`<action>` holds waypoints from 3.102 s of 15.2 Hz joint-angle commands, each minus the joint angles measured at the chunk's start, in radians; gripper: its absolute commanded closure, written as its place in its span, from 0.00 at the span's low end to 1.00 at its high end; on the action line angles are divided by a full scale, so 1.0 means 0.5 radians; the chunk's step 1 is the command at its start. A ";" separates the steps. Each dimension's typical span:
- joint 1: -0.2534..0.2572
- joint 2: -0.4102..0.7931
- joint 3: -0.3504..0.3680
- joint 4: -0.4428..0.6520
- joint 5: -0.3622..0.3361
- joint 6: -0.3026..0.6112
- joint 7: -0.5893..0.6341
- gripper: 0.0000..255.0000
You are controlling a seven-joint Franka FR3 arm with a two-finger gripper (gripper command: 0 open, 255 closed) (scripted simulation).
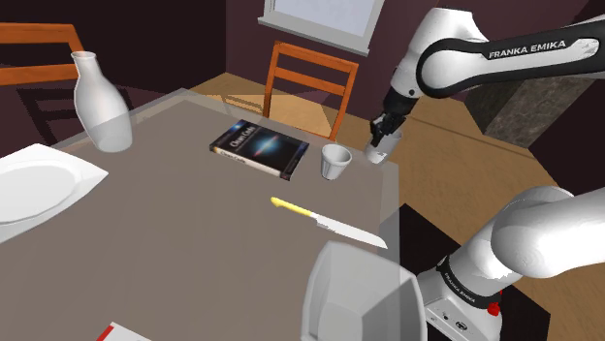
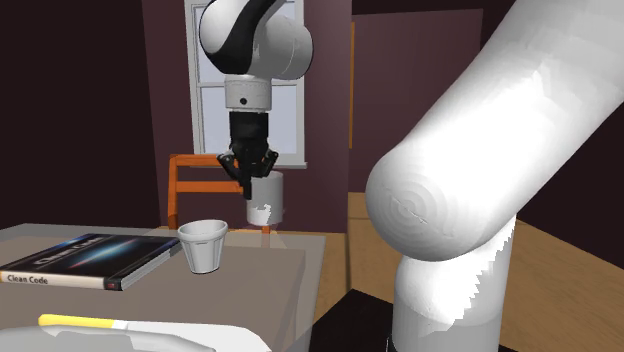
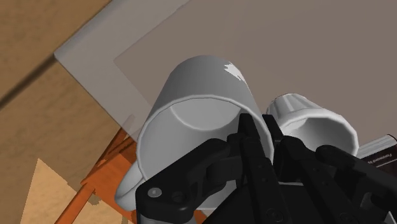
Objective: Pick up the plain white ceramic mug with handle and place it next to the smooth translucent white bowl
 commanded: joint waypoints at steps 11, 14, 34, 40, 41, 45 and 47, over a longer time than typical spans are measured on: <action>0.006 -0.099 0.009 0.261 0.012 -0.362 -0.007 1.00; 0.007 -0.110 0.010 0.335 0.014 -0.446 -0.010 1.00; 0.267 -0.304 0.545 0.432 0.322 -0.738 0.603 1.00; 0.365 -0.247 0.807 0.525 0.456 -0.755 0.900 1.00; 0.378 -0.229 0.851 0.549 0.475 -0.756 0.951 1.00; 0.414 -0.134 1.035 0.663 0.536 -0.755 1.154 1.00; 0.423 -0.073 1.130 0.733 0.556 -0.752 1.258 1.00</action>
